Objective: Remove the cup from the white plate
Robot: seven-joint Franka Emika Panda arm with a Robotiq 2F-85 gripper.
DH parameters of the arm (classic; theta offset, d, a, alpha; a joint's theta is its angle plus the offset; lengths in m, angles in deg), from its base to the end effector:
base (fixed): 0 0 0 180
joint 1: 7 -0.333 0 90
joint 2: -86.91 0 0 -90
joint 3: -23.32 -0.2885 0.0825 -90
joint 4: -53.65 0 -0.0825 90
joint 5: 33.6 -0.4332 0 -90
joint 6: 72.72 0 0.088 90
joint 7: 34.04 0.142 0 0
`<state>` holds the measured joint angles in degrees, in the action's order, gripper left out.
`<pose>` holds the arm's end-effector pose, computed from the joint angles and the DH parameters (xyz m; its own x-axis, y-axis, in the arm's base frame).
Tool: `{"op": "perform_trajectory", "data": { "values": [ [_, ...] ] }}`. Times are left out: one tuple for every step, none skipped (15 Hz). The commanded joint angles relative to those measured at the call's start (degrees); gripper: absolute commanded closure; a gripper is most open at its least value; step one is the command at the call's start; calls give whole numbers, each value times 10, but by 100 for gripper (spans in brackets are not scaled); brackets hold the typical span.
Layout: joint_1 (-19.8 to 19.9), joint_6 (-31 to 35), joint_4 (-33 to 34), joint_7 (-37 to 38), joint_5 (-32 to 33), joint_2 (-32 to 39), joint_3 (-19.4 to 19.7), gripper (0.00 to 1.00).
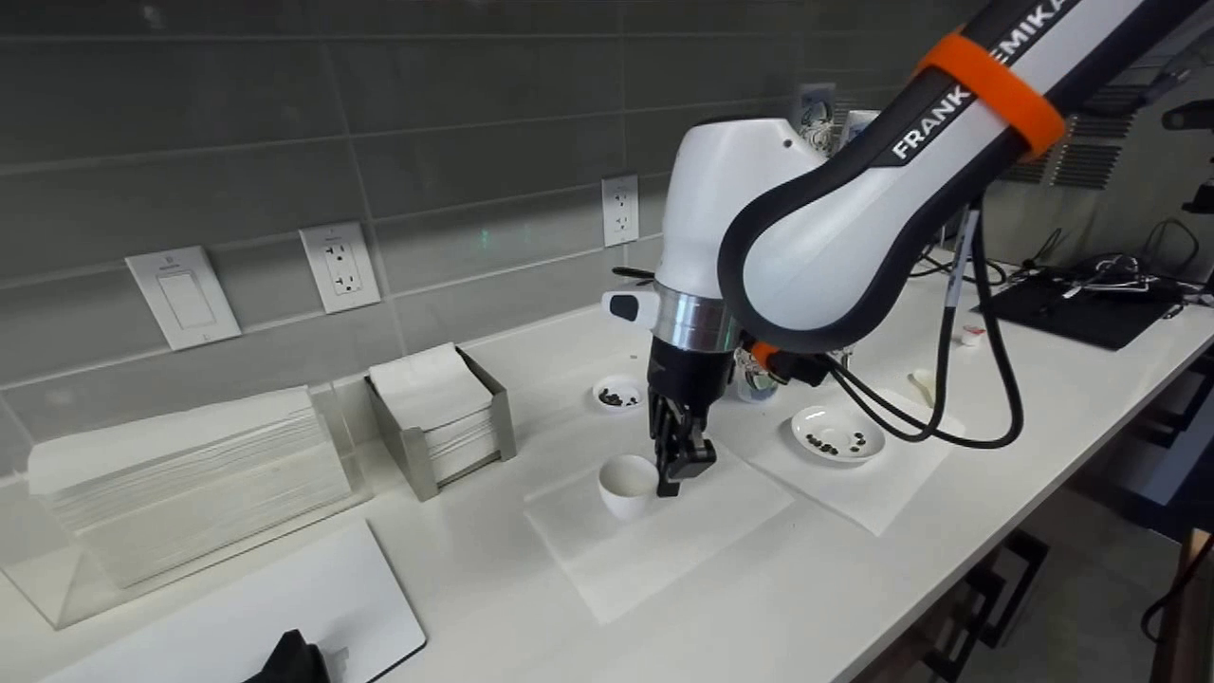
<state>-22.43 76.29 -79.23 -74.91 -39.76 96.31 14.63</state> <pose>0.5130 0.2323 0.1823 0.4989 0.8545 0.1451 0.8631 -0.5050 0.0061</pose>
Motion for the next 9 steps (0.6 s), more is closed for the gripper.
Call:
{"op": "perform_trajectory", "data": {
  "values": [
    [17, -15, 60, 47, 44, 57, -23, 97],
    [18, -9, 68, 55, 49, 68, -26, 97],
    [21, -6, 75, 59, 49, 78, -31, 97],
    [21, -4, 82, 69, 56, 87, -32, 97],
    [24, -1, 88, 74, 55, 96, -36, 97],
    [23, 4, 93, 88, 61, 103, -36, 97],
    [21, 9, 98, 102, 70, 109, -33, 97],
    [23, 12, 103, 111, 73, 116, -34, 97],
    [23, 14, 108, 121, 77, 120, -35, 97]
  ]
}}
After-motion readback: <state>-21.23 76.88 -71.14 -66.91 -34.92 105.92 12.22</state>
